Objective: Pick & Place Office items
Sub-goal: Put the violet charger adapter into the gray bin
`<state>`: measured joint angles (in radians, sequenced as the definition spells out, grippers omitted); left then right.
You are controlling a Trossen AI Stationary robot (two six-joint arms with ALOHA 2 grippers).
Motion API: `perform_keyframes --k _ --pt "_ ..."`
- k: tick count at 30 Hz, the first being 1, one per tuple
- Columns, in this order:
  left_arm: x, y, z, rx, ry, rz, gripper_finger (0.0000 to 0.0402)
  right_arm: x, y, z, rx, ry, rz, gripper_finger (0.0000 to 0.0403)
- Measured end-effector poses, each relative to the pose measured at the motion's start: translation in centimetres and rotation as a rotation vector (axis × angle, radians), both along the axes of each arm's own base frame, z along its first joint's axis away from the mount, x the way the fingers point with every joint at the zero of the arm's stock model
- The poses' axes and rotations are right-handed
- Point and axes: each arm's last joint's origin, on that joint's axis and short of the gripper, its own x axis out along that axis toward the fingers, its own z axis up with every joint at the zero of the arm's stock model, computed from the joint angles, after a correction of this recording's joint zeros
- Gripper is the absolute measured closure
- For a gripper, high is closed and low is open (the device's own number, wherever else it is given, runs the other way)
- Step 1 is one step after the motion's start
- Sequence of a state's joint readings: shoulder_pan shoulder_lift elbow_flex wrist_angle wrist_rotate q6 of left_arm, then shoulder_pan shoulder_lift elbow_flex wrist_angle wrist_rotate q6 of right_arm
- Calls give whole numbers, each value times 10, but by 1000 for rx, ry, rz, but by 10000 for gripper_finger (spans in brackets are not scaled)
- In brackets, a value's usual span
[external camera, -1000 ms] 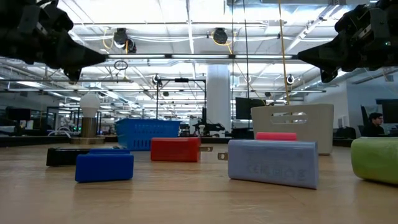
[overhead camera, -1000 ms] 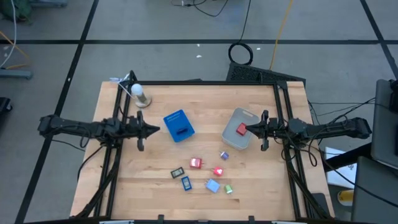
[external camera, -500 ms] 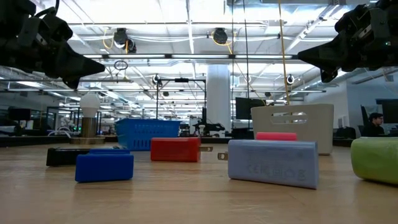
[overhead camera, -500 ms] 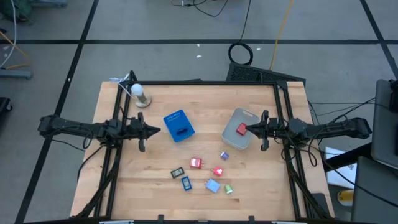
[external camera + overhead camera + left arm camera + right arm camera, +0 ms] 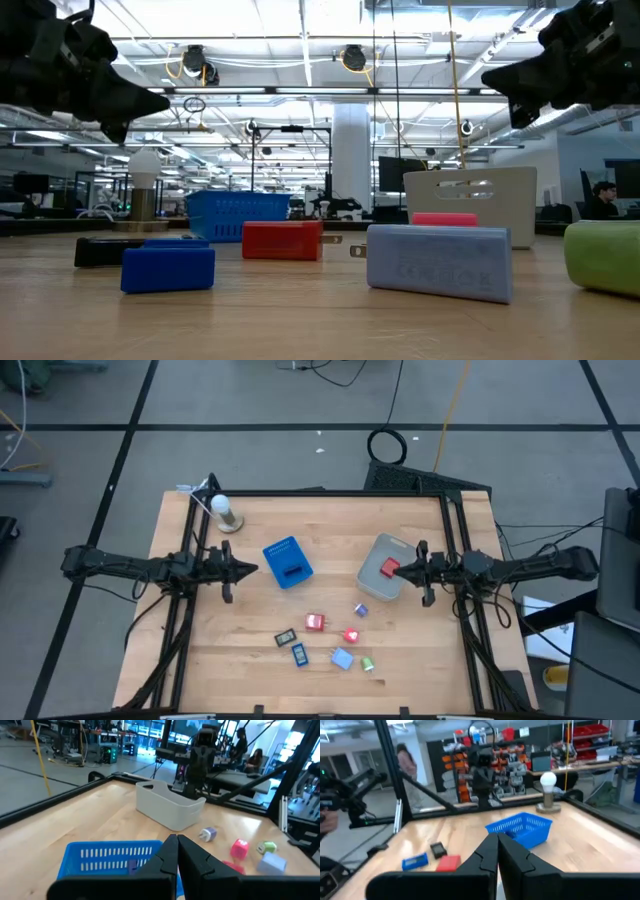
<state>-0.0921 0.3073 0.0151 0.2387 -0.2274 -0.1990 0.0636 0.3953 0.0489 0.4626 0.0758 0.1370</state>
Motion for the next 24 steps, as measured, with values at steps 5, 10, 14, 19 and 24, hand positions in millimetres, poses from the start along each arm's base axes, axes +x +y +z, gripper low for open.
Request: perform_keyframes --k 5,10,14,19,24 --pt "0 0 -1 -30 10 6 395 9 4 -8 -36 112 27 403" --pt "0 -1 5 -81 -65 -27 394 29 15 13 -101 172 87 403" --pt "0 -1 5 -78 -58 -42 394 47 27 23 -136 364 145 403" --pt "0 -2 5 -102 -62 -49 394 73 42 35 -175 501 198 403" --pt "0 -2 5 -106 -60 -53 394 94 52 47 -180 585 216 403"
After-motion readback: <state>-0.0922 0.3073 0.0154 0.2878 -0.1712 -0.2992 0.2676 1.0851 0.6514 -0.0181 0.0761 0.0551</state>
